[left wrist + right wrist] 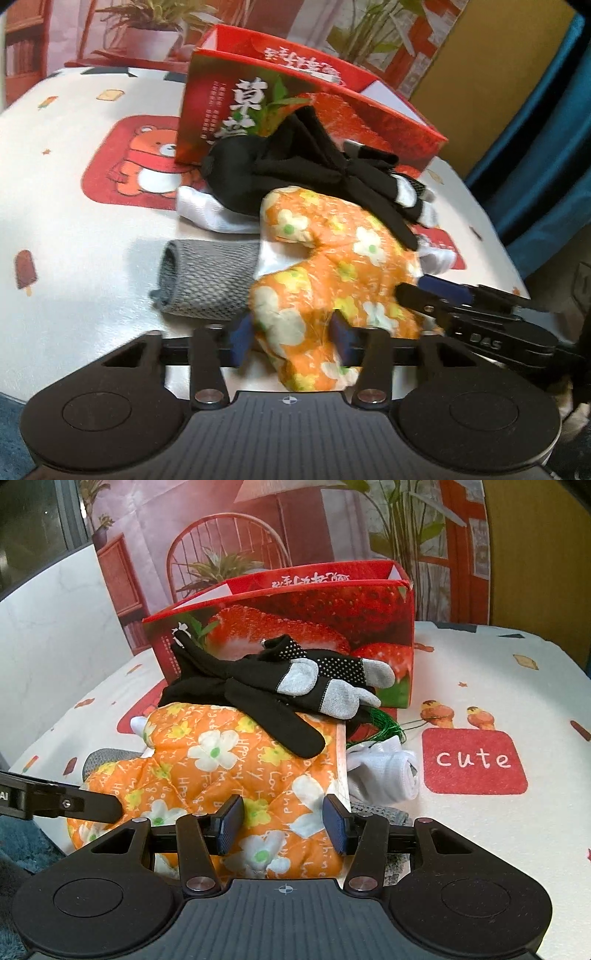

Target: Organize soft objects

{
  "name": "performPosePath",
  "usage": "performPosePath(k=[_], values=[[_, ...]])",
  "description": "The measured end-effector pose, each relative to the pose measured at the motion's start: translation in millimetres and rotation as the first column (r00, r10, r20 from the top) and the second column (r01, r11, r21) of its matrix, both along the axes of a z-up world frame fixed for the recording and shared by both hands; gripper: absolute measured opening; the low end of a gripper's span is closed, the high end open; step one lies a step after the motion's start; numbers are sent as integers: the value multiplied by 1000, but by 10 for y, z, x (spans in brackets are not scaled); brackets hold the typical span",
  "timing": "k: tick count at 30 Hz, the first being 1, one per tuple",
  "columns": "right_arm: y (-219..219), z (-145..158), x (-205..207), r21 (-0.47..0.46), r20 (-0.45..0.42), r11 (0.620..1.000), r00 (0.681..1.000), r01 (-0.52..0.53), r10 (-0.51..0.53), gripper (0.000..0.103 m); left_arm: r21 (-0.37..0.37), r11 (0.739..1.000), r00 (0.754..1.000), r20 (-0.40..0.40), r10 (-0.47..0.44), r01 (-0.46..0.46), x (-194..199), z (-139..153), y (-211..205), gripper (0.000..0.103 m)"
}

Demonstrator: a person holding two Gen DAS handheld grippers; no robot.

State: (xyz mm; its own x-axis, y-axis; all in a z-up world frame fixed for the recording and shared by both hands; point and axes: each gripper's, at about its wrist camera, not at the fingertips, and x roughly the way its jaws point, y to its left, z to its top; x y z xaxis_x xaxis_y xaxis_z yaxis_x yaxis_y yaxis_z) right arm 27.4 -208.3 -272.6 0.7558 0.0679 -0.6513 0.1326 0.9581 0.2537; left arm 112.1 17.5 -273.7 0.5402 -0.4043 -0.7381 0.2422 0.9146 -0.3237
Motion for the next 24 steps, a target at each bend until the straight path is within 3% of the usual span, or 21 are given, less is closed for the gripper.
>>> performPosePath(k=[5, 24], values=[[-6, 7, -6, 9, 7, 1000, 1000, -3, 3, 45, -7, 1000, 1000, -18, 25, -25, 45, -88, 45, 31], [-103, 75, -79, 27, 71, 997, 995, 74, -75, 55, 14, 1000, 997, -65, 27, -26, 135, -258, 28, 35]])
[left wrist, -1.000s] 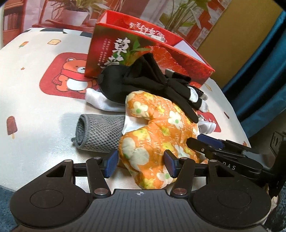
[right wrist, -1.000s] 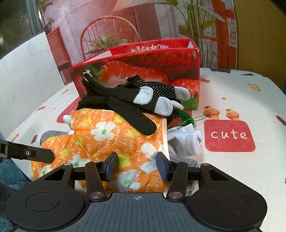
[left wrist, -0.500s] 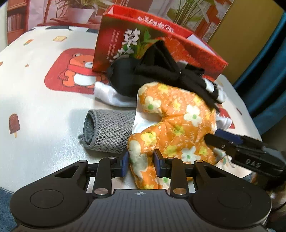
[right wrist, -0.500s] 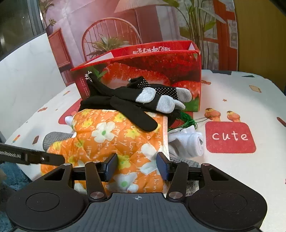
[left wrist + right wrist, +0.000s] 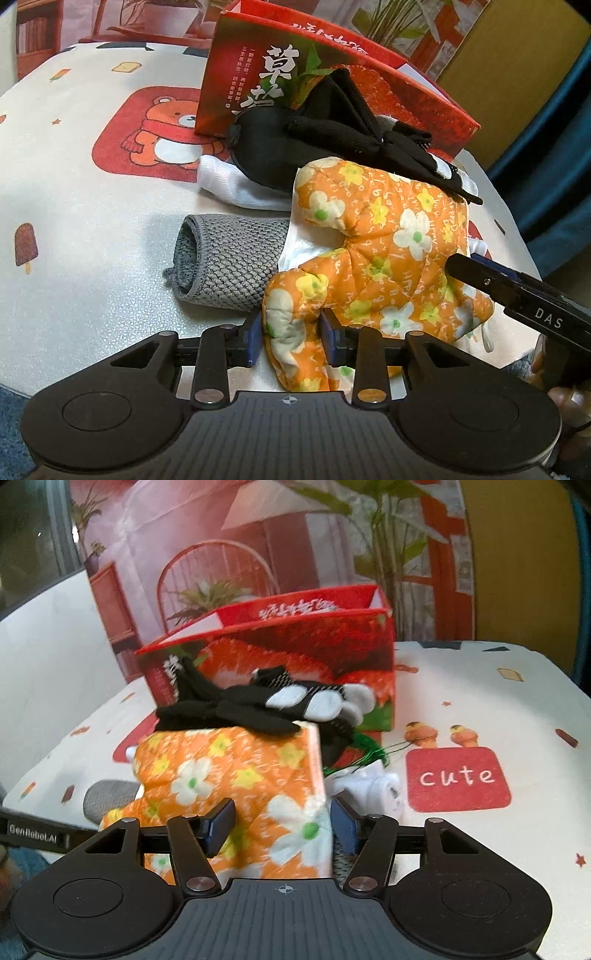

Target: Organize soft objects

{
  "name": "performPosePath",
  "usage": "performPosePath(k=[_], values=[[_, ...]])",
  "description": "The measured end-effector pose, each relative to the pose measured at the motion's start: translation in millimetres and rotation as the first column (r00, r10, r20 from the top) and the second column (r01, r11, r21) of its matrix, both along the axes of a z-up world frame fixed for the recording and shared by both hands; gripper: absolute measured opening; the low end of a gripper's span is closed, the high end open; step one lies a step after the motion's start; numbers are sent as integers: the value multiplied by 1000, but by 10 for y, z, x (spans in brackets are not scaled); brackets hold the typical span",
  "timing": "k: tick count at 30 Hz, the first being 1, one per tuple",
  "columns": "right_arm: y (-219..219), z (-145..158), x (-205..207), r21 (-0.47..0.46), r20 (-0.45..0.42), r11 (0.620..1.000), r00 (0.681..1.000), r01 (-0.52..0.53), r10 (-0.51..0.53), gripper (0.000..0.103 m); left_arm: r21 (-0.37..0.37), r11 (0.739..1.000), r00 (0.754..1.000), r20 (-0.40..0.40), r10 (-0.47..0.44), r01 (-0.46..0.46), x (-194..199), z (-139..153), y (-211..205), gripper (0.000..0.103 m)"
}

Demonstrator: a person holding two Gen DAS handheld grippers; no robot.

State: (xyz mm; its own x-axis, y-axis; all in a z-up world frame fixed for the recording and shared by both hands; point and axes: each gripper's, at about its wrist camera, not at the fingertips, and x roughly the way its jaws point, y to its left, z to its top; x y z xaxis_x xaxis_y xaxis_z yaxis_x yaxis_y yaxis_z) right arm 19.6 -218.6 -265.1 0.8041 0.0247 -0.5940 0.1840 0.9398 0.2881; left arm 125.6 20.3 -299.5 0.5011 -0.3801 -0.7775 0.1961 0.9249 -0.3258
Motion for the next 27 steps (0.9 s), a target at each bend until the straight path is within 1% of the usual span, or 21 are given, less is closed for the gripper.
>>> performPosePath(k=[3, 14, 16, 17, 19, 21, 22, 23, 24, 25, 27], values=[[-32, -49, 13, 24, -17, 1000, 1000, 7, -6, 55, 4, 1000, 1000, 2, -2, 2, -3, 4, -5, 35], [-59, -134, 47, 58, -18, 998, 1000, -2, 3, 55, 10, 1000, 1000, 7, -6, 6, -8, 6, -5, 36], [-53, -132, 49, 62, -14, 998, 1000, -9, 10, 53, 10, 1000, 1000, 8, -7, 7, -9, 7, -6, 36], [-49, -126, 51, 64, -12, 998, 1000, -17, 17, 48, 11, 1000, 1000, 8, -7, 7, -9, 6, -7, 36], [-22, -99, 40, 49, -4, 998, 1000, -26, 26, 45, 11, 1000, 1000, 8, -7, 7, -9, 6, -9, 36], [13, -60, 23, 32, 10, 999, 999, -40, 40, 35, 12, 1000, 1000, 8, -7, 7, -9, 6, -9, 36], [44, -31, 14, 14, 18, 999, 999, -50, 50, 33, 12, 1000, 1000, 8, -7, 7, -11, 6, -11, 36], [70, -7, 6, -2, 26, 998, 998, -58, 59, 28, 11, 1000, 1000, 8, -7, 7, -10, 6, -11, 36], [95, 21, -1, -19, 39, 997, 997, -72, 73, 20, 11, 1000, 1000, 8, -6, 6, -10, 5, -11, 35], [126, 49, -13, -31, 52, 996, 995, -88, 89, 16, 11, 1000, 1000, 8, -6, 6, -10, 6, -12, 35], [184, 110, -42, -59, 83, 992, 989, -116, 120, 15, 11, 1000, 1000, 8, -6, 6, -10, 5, -11, 35]])
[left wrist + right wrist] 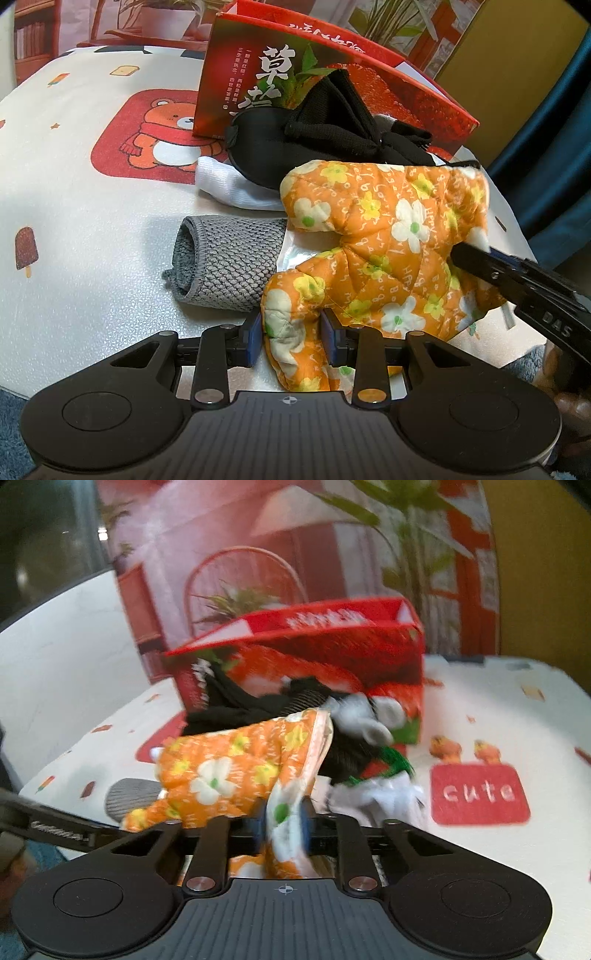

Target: Organize soft objects

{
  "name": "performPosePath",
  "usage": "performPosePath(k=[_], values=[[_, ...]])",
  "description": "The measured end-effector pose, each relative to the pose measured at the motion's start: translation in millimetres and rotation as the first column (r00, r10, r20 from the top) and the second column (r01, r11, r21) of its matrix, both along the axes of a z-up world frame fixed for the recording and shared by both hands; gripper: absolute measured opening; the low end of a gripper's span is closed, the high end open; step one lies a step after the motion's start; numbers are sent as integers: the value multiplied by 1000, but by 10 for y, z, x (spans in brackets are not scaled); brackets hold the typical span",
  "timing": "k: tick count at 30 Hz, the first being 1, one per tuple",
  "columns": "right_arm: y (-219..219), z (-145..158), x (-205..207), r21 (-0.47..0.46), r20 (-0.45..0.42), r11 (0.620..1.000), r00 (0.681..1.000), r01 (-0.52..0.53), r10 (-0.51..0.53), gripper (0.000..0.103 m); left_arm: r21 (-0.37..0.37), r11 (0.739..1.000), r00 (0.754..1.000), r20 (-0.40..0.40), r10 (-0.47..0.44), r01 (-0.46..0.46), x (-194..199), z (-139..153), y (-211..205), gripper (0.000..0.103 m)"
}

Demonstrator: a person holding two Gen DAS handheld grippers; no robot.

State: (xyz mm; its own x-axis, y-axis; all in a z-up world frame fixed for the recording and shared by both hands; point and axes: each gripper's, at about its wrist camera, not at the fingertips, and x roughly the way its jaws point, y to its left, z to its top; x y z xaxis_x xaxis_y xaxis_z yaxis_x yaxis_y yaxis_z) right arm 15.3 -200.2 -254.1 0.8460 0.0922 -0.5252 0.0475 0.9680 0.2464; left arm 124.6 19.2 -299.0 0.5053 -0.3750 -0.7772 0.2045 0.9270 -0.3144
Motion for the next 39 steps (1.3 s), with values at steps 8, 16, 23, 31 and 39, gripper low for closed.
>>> performPosePath(k=[8, 16, 23, 31, 39], values=[[244, 96, -13, -106, 40, 988, 992, -113, 117, 13, 0, 1000, 1000, 1, 0, 0, 0, -2, -1, 35], [231, 87, -11, -94, 35, 990, 993, -106, 109, 13, -11, 1000, 1000, 5, 7, -7, -23, 30, 19, 28], [176, 79, -12, -69, 30, 994, 996, -82, 84, 12, -28, 1000, 995, 98, 5, -2, -151, 249, 52, 21], [92, 210, -56, -29, 66, 998, 996, -57, 58, 12, -18, 1000, 974, 226, -16, 21, -284, 533, 36, 20], [45, 458, -54, -11, 138, 998, 989, -58, 59, 12, -29, 1000, 950, 313, 5, 4, -313, 794, 79, 20]])
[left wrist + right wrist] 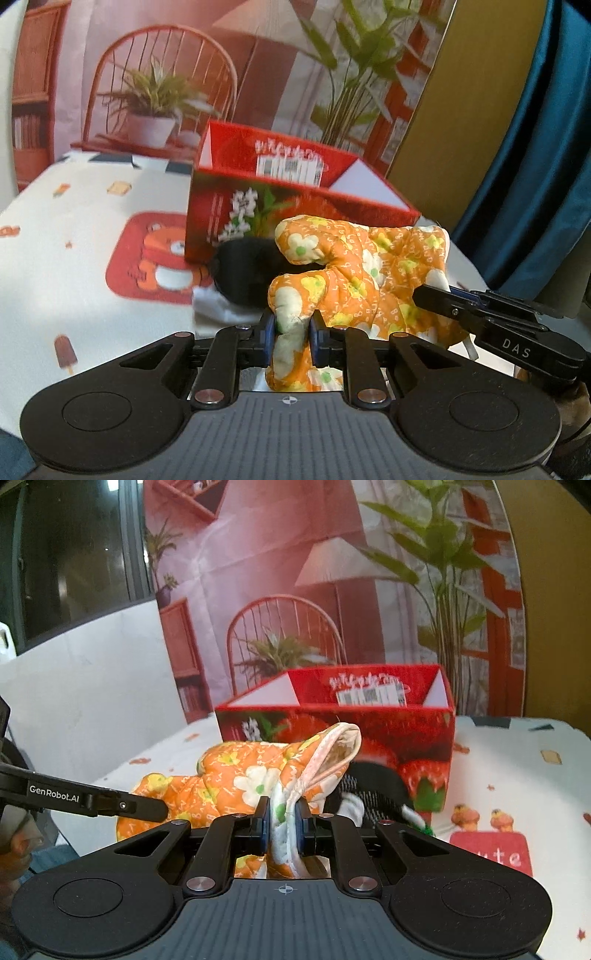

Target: Organize soft objects

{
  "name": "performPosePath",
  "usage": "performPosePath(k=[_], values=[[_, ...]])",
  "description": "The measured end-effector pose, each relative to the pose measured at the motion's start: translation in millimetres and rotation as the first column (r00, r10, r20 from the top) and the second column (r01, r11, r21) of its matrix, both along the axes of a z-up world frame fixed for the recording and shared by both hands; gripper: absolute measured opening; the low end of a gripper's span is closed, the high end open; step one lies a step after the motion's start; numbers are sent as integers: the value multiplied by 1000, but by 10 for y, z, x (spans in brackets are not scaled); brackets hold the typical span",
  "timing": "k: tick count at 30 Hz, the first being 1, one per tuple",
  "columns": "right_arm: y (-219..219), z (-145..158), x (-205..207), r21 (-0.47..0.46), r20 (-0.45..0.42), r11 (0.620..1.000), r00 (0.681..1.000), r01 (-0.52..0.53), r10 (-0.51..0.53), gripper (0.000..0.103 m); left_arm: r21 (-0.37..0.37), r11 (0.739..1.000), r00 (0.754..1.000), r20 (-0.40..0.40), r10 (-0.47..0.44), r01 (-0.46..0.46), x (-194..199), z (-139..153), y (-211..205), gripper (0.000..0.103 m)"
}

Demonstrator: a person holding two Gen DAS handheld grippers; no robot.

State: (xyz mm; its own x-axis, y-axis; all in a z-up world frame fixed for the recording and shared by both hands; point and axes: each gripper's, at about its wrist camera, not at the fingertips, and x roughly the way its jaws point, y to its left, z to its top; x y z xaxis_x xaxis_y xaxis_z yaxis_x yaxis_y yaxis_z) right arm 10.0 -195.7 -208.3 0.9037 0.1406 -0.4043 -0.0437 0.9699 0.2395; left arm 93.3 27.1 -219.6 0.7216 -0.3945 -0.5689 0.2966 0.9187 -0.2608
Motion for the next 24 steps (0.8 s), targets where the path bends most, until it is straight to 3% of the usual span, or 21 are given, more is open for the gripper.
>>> performPosePath(k=[13, 20, 24], values=[[-228, 606, 570, 17, 82, 1000, 996, -26, 25, 12, -42, 998, 990, 133, 41, -36, 514, 536, 19, 20], [-418, 858, 1248, -32, 70, 999, 997, -21, 23, 12, 1, 998, 982, 178, 56, -58, 1119, 697, -74, 20], [-580, 852, 1710, -9, 40, 1000, 999, 12, -12, 12, 35, 997, 981, 184, 64, -72, 1516, 747, -166, 20]])
